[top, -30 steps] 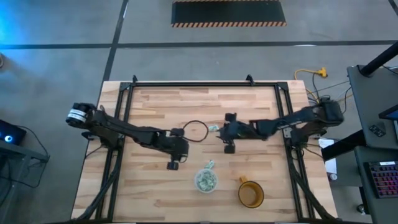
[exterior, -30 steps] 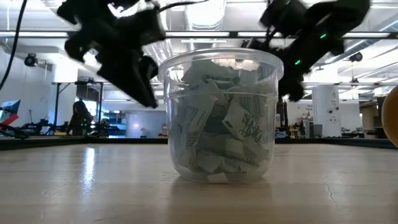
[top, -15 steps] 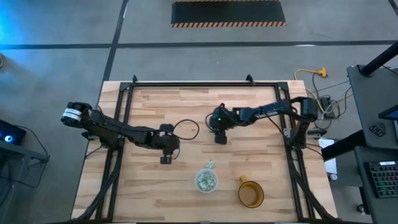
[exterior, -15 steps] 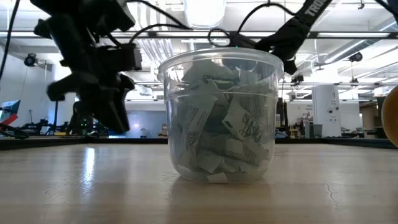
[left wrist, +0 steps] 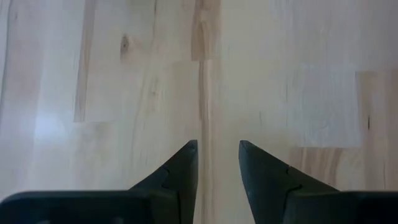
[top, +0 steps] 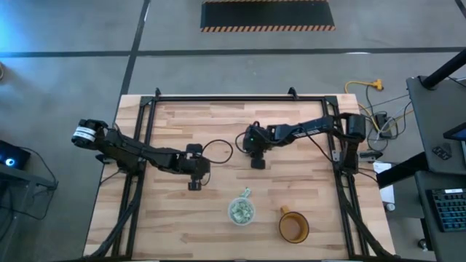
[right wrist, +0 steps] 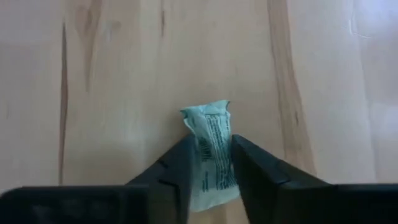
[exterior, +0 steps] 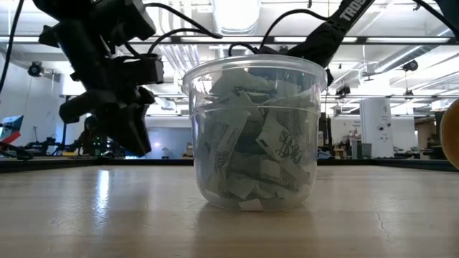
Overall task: Pick and place Stevia / Truvia into bins
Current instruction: Put the top stevia packet into the transparent bin
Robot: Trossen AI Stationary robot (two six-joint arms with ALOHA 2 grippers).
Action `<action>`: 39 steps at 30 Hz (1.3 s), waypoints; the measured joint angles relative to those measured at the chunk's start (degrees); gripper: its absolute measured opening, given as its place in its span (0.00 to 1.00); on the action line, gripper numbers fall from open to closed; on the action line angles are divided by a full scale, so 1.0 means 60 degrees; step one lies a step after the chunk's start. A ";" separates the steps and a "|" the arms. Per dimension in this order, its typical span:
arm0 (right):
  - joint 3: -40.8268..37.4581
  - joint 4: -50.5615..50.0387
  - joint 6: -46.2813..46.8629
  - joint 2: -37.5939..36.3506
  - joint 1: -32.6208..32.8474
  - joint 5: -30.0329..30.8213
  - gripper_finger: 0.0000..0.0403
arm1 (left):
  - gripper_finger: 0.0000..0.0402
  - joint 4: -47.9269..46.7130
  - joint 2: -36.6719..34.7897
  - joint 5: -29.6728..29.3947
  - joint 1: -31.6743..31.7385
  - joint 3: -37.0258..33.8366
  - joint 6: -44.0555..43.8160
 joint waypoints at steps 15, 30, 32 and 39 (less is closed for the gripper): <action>0.0015 -0.0032 0.0332 -0.0522 0.0655 -0.1334 0.03 | 0.25 0.0612 0.0004 0.0005 0.0000 -0.0031 0.0029; -0.0165 0.1567 0.0284 -0.2245 0.3077 -0.3840 0.03 | 0.25 0.1992 0.0007 -0.0144 0.0011 -0.0163 0.0558; -0.0175 0.1915 0.0263 -0.2183 0.3443 -0.3865 0.03 | 0.25 0.2391 0.0007 -0.0144 0.0011 -0.0240 0.0585; -0.0189 0.2164 0.0708 -0.1946 0.4200 -0.3861 0.03 | 0.25 0.2792 0.0007 -0.0141 0.0011 -0.0284 0.0566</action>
